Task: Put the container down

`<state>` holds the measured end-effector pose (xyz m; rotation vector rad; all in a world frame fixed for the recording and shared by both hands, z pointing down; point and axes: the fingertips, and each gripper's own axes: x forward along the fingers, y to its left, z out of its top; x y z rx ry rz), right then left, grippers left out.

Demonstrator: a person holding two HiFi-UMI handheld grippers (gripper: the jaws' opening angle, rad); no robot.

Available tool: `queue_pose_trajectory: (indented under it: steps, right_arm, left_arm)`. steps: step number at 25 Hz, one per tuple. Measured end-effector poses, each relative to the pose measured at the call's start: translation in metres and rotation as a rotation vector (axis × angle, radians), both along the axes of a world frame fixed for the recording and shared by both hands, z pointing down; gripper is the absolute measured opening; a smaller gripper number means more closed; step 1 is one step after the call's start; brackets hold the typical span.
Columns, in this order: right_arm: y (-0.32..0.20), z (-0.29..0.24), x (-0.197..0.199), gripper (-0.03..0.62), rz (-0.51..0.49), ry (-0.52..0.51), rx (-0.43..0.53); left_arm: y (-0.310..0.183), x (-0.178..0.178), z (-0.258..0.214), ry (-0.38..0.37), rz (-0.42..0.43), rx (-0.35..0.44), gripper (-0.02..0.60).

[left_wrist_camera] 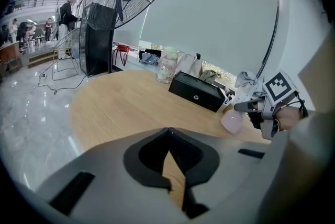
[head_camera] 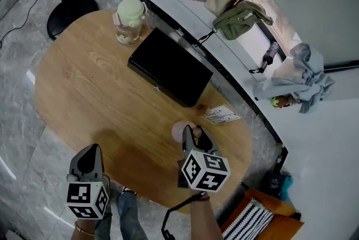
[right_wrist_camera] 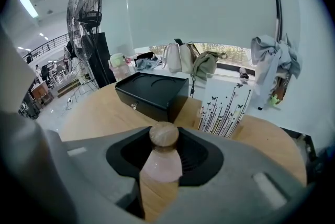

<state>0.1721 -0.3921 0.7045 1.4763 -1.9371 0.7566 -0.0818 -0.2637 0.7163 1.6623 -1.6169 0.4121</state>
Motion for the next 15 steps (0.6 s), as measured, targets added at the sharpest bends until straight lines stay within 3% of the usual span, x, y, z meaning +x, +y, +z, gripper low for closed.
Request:
queue_pose_trajectory:
  steps: [15]
  right_arm:
    - [-0.005, 0.012, -0.002, 0.141, 0.005, -0.011, -0.016]
  left_arm:
    - [-0.001, -0.003, -0.003, 0.004, -0.004, 0.002, -0.006]
